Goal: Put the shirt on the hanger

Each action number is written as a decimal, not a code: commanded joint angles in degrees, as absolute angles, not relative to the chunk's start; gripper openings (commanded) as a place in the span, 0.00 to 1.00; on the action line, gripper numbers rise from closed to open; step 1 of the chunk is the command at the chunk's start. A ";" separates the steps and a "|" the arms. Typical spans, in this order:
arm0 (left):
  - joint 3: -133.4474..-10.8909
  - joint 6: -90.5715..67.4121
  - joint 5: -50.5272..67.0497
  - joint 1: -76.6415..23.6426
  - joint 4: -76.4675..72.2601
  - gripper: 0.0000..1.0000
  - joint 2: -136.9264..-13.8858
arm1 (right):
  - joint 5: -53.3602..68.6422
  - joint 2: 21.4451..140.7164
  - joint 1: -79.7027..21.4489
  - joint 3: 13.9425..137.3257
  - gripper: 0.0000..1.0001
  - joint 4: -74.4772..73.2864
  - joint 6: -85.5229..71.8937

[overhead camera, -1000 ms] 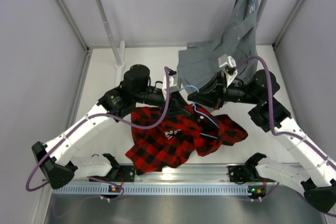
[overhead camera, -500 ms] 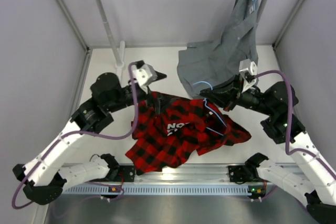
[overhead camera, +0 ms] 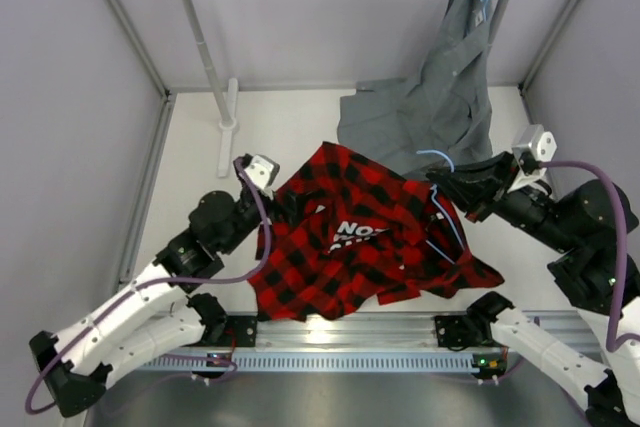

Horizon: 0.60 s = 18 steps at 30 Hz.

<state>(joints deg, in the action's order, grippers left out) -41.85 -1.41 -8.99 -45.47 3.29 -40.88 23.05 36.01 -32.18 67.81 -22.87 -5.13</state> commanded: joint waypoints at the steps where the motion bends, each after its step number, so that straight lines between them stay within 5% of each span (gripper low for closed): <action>1: -38.15 -1.58 -11.87 -45.35 -10.18 0.98 -42.00 | 21.00 34.98 -31.38 71.10 0.00 -27.07 -3.96; 4: -39.80 -0.97 -10.47 -45.26 -11.69 0.91 -49.36 | 22.14 35.16 -31.46 72.33 0.00 -28.03 -3.87; 8: -43.06 -0.53 -10.20 -45.00 -13.18 0.67 -55.61 | 23.11 35.16 -31.46 72.60 0.00 -28.39 -3.61; 10: -44.12 -0.53 -9.06 -44.65 -13.97 0.71 -57.38 | 23.46 35.16 -31.38 72.42 0.00 -28.39 -3.60; 12: -45.35 -0.53 -6.78 -44.47 -13.98 0.86 -59.40 | 24.17 34.98 -31.46 72.33 0.00 -28.39 -3.52; 18: -45.53 1.14 3.30 -44.12 -15.99 0.92 -61.08 | 24.35 35.33 -31.46 72.77 0.00 -29.00 -2.99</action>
<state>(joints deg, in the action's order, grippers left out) -43.42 0.25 -3.90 -44.38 -10.22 -60.84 23.68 35.29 -32.16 69.56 -29.30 -3.84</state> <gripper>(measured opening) 0.918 0.014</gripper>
